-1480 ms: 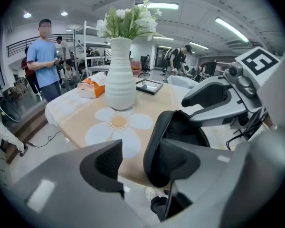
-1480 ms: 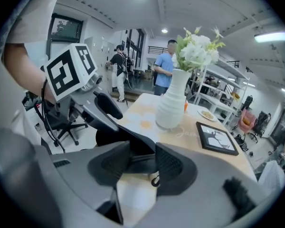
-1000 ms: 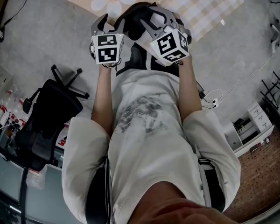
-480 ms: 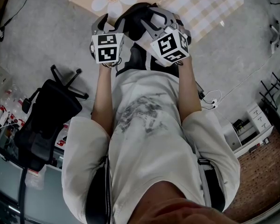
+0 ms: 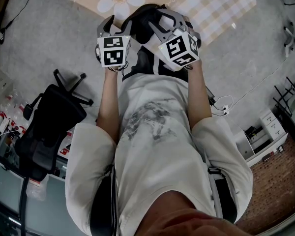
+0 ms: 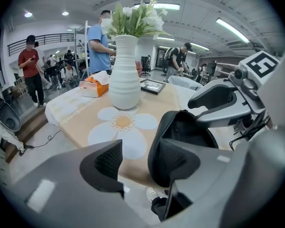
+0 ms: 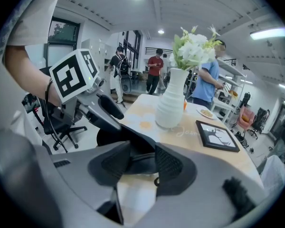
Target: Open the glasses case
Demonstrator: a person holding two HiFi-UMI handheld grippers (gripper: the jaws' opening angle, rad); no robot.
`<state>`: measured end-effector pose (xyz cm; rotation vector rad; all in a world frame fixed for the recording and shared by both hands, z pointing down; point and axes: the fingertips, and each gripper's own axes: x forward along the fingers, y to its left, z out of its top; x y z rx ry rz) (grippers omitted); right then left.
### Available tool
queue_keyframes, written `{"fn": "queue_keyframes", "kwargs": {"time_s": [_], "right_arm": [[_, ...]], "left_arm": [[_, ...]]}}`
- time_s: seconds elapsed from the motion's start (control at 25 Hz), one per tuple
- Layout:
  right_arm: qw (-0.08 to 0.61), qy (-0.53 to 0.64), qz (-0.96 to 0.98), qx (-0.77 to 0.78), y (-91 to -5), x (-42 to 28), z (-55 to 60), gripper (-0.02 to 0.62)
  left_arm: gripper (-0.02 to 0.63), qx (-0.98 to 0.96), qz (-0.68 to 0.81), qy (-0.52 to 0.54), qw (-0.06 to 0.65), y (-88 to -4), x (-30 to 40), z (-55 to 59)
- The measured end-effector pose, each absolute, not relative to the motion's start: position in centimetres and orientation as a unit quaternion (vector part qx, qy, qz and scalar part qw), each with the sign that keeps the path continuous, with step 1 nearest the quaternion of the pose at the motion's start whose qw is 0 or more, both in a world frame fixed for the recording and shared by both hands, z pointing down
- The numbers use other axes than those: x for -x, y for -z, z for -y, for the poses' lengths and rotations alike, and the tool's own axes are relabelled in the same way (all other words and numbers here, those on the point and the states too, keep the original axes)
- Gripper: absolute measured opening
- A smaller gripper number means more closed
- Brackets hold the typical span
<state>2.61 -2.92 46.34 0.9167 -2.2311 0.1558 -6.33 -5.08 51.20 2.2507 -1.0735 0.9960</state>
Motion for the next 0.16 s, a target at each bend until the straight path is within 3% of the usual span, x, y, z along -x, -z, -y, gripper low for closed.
{"fn": "queue_keyframes", "kwargs": {"time_s": [0.16], "right_arm": [[0.354, -0.062, 0.863, -0.355, -46.48, -2.6, 2.96, 0.176]], "left_arm": [[0.252, -0.816, 0.389, -0.361, 0.227, -51.35, 6.36, 5.11]]}}
